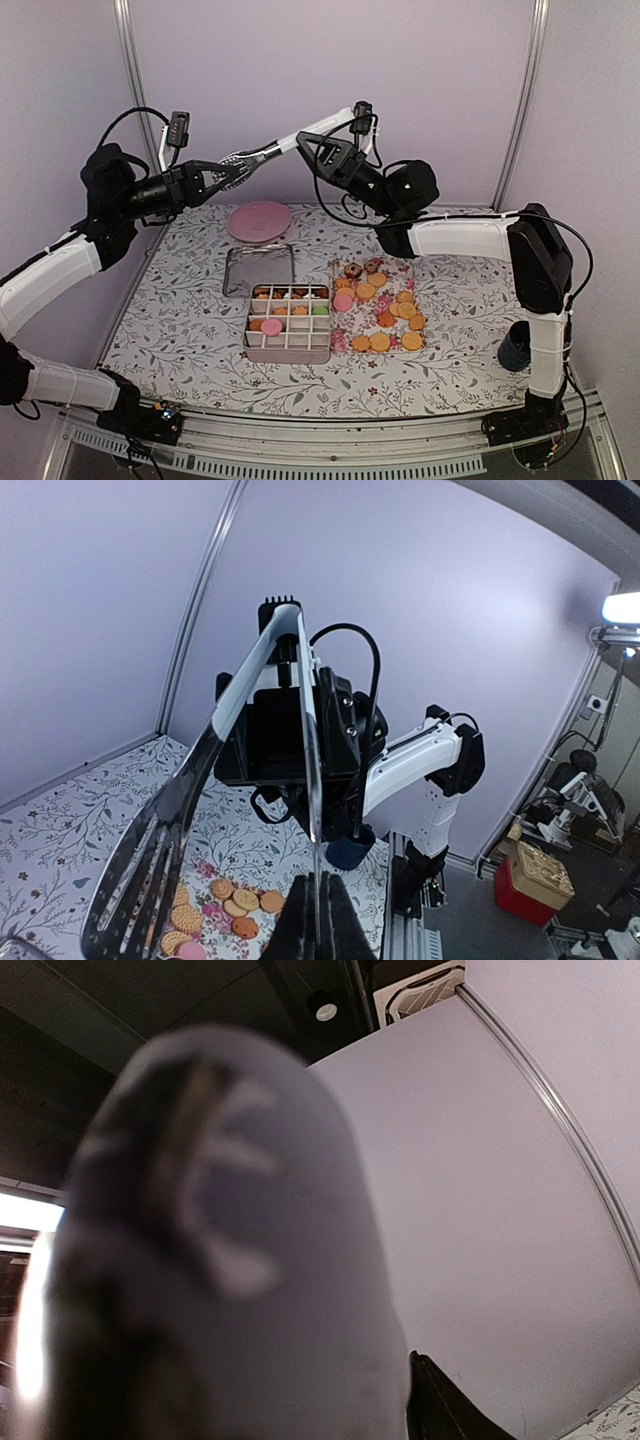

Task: Pack the cookies
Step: Pass from the left arm to the right

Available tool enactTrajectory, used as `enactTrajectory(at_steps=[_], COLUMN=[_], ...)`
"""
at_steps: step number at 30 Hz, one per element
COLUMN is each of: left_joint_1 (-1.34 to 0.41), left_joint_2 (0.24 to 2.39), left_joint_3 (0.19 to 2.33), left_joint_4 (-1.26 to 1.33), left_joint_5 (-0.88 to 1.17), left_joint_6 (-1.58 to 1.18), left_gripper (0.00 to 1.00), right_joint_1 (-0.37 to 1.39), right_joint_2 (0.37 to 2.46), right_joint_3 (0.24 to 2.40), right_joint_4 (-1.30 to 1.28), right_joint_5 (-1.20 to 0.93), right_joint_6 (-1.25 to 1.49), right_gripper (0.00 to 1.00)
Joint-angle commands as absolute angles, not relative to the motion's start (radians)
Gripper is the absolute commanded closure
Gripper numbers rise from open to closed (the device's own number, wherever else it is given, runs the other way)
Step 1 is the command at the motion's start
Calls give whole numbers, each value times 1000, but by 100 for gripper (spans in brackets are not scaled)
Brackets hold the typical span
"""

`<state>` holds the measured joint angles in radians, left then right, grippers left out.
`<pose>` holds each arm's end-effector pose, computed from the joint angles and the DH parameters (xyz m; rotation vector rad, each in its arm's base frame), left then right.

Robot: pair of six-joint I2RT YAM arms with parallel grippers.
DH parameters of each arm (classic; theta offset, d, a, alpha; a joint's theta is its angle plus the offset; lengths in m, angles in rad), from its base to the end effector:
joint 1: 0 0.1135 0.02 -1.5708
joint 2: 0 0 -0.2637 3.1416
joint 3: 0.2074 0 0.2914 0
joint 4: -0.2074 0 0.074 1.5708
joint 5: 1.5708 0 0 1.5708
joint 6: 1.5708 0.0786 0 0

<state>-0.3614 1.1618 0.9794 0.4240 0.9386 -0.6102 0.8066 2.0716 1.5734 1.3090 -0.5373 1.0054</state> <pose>0.2801 -0.1737 0.3916 0.6921 1.4327 -1.3950 0.3330 0.4056 0.3638 -0.5130 0.9300 1.8716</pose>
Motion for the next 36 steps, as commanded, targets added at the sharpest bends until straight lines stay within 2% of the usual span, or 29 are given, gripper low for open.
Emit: enactTrajectory(at_steps=[1,10,20,29,36], left_joint_1=[-362,-362,-362,-362,-360], left_joint_2=[1161,1166,1156,1155,1145], left_joint_3=[1005,999,1000,1000,1000], left_joint_4=[454,443,438,436,430], left_joint_5=[953,949,950,952,953], left_joint_6=[-585,-576,-581,-581,-575], left_gripper=[100,100,100,100,100], right_joint_1=[823,829,797,781,747], right_joint_2=[2094,2109,2067,2048,2056], right_joint_3=[1606,1638,1600,1579,1526], right_joint_4=[1287,1269,1287,1284,1426], right_joint_5=[-580,-590,-613,-624,-607], right_joint_6=[1026,1022,1017,1024,1125], right_gripper=[46,36,35,29,28])
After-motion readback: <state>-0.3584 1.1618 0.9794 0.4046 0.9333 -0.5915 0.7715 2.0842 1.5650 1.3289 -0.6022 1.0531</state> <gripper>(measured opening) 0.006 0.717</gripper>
